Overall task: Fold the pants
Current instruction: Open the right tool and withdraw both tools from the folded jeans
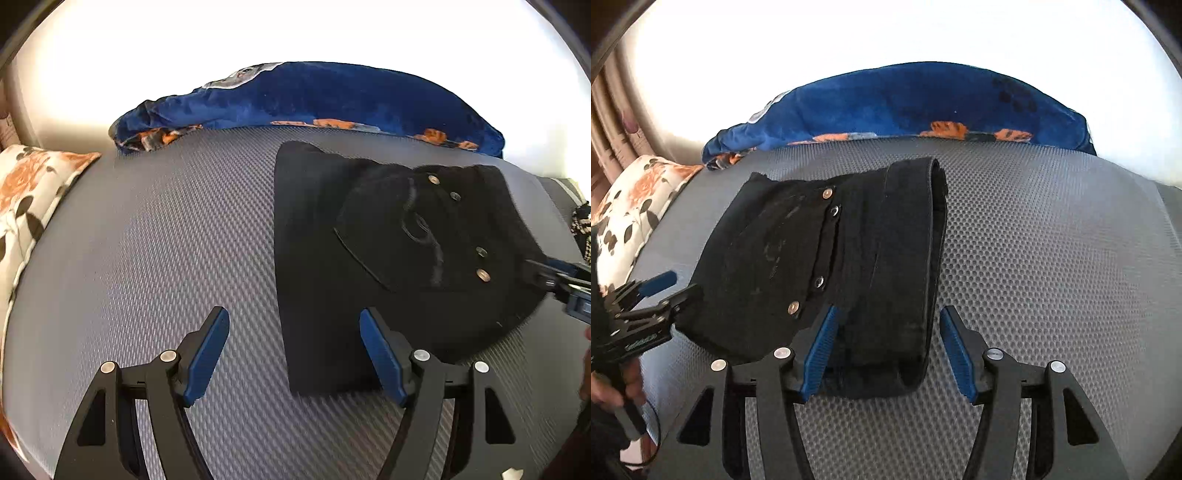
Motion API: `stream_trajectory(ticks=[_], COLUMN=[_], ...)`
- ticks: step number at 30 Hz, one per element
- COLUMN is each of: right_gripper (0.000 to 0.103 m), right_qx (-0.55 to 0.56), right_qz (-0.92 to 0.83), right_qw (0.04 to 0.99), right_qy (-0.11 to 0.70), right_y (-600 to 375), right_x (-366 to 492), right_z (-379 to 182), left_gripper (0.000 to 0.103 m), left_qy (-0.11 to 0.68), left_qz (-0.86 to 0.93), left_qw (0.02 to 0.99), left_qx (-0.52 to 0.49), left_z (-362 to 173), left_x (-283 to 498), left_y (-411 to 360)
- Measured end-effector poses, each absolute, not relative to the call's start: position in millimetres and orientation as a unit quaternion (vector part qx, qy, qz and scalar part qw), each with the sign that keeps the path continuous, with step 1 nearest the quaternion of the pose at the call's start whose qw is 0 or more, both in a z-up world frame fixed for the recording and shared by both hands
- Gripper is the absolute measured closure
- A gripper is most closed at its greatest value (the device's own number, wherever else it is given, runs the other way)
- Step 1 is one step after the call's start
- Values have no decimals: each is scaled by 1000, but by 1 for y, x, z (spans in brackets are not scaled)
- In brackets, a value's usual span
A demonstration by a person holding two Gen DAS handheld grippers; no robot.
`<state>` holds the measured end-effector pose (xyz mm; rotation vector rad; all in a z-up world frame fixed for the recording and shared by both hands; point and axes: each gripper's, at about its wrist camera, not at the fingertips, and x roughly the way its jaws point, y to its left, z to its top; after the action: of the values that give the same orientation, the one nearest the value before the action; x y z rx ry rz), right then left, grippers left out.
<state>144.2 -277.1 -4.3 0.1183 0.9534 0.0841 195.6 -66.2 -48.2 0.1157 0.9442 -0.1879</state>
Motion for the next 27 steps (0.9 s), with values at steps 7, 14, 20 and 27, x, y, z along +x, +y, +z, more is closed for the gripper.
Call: stream_trajectory(ticks=[7,14,20,27], right_gripper=[42,39,25,18], right_qx=[73,48,36,40], right_qz=[19,-9,-37,-18], right_qw=[874,891,895,899], right_qy=[480,450,443,436], right_y=[-278,-258,-232,-205], right_x=[149,113,71,43], right_z=[-13,13,26,34], left_gripper=[32,27,27,26], left_qy=[443,455,481,472], left_qz=[-77,-77,-65,-55], left_qw=[891,886,873,877], left_qx=[66,52,54,67], left_z=[-35,-32,-37,-31], left_x=[156,127,113,101], left_y=[-66,-65,-66,-68])
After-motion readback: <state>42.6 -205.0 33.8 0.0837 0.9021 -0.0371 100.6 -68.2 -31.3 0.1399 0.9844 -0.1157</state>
